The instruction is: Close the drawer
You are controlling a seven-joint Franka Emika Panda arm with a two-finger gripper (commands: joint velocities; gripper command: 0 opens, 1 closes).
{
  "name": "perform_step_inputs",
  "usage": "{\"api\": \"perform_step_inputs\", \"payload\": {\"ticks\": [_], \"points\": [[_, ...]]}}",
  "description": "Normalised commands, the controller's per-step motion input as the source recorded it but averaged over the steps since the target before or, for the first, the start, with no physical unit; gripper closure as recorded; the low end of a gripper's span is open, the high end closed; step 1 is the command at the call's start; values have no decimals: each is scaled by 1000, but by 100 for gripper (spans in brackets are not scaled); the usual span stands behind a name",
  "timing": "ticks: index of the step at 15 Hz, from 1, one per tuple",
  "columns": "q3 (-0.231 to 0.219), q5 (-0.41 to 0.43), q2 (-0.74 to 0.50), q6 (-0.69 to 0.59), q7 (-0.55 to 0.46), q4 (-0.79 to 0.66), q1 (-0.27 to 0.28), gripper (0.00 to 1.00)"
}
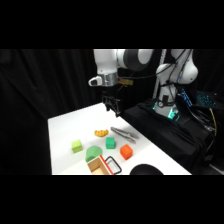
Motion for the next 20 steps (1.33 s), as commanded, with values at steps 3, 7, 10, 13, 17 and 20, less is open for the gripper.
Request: {"api": "perform_step_inputs", "payload": {"ticks": [3, 7, 10, 13, 17, 20], "points": [[22, 5, 103, 67, 41, 95, -4, 0], [55, 38, 221, 103, 46, 258, 27, 0], [85, 15, 248, 76, 101, 304, 69, 0], [92, -27, 228, 100, 152, 255, 97, 0], [65, -58, 209, 231, 151, 158, 89, 0], [20, -113, 227, 368, 159, 73, 65, 0]]}}
